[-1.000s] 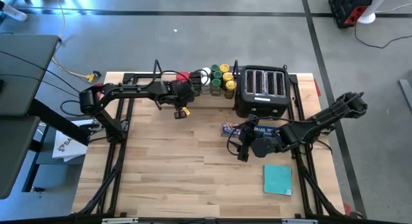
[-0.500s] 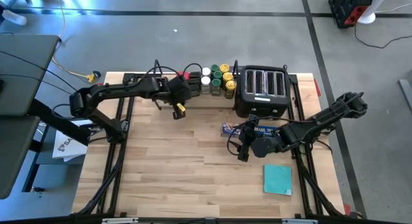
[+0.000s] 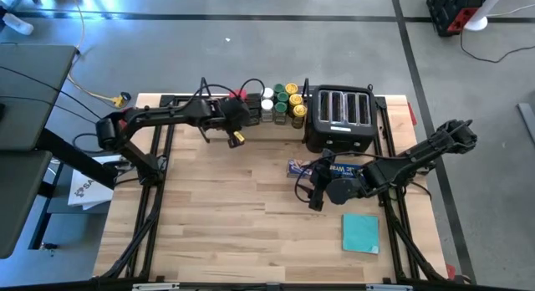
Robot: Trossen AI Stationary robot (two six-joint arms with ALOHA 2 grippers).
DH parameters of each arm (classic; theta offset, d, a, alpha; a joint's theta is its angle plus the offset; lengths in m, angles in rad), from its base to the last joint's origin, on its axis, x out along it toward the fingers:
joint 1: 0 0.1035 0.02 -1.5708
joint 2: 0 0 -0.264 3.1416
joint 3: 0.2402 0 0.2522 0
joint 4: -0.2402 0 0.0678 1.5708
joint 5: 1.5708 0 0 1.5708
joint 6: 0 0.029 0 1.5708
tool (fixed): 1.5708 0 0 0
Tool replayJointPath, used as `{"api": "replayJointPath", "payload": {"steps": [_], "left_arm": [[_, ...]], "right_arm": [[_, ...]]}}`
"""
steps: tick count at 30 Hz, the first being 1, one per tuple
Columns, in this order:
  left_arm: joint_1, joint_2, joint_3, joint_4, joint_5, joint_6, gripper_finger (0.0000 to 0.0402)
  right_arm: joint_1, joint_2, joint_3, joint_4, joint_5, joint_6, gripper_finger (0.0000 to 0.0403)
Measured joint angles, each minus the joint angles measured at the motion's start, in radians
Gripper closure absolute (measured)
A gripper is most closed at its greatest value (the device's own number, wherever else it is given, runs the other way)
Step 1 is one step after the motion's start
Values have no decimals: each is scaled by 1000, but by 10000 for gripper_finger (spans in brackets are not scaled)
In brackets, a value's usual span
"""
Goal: Shelf spices
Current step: Put the red seasoning can on the shelf aligned with the other red seasoning can
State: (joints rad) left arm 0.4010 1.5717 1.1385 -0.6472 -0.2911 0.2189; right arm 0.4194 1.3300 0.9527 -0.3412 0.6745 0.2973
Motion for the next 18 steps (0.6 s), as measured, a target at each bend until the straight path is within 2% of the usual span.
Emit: {"api": "replayJointPath", "payload": {"steps": [7, 18], "left_arm": [[-85, -85, 0, 6, 61, -37, 401], [-311, -373, 0, -58, 23, -243, 401]], "right_arm": [[46, -18, 0, 46, -1, -54, 126], [144, -142, 0, -10, 60, -78, 126]]}}
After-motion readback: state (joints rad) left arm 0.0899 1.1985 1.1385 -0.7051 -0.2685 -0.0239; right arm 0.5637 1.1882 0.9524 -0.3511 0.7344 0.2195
